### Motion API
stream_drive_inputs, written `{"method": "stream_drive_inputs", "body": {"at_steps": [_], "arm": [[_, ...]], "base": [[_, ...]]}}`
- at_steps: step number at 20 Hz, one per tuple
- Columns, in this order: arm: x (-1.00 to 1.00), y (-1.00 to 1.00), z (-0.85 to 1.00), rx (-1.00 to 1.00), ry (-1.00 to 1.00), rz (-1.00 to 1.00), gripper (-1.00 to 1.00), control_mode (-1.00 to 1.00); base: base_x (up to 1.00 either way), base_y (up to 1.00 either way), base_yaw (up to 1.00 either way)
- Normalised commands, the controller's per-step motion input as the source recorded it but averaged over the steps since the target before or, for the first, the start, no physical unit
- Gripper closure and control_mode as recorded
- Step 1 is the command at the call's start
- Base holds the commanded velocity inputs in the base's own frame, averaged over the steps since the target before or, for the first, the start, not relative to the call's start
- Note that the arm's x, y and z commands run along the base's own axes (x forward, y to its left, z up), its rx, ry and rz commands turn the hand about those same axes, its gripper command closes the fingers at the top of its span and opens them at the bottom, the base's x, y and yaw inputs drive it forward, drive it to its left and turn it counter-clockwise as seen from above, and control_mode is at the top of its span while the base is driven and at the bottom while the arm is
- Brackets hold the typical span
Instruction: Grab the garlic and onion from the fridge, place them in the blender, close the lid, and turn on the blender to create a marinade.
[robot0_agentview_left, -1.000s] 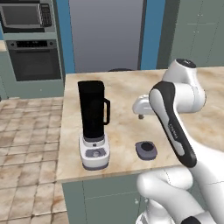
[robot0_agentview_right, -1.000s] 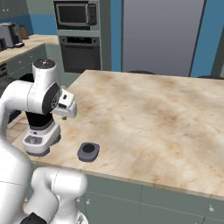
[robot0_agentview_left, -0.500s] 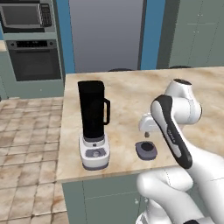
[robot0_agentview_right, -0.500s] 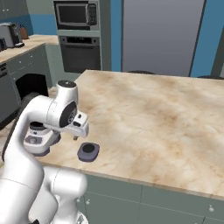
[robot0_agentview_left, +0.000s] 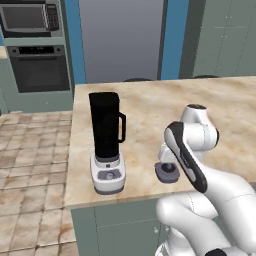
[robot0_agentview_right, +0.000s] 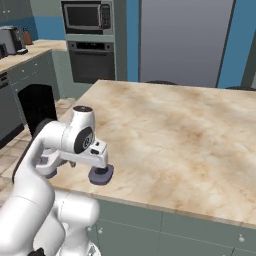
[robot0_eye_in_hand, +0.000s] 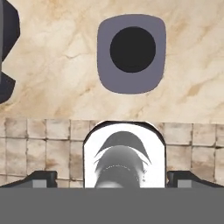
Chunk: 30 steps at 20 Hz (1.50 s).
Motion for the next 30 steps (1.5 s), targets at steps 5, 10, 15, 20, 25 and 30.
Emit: {"method": "stream_drive_inputs", "body": {"at_steps": [5,10,15,20,25,30], "arm": [[0.39,-0.13,-0.32,-0.03,0.00,0.04,-1.00,-1.00],[0.44,-0.12,-0.32,0.00,-0.02,0.03,-1.00,-1.00],[0.48,-0.01,-0.31,0.00,-0.01,0.01,-1.00,-1.00],[0.41,0.00,-0.37,0.00,0.00,0.00,-1.00,-1.00],[0.30,0.00,-0.33,0.00,0.00,0.00,-1.00,-1.00],[0.23,0.00,-0.47,-0.03,0.00,0.00,-1.00,-1.00]], "base": [[0.00,0.00,0.00],[0.00,0.00,0.00],[0.00,0.00,0.00],[0.00,0.00,0.00],[0.00,0.00,0.00],[0.00,0.00,0.00]]}}
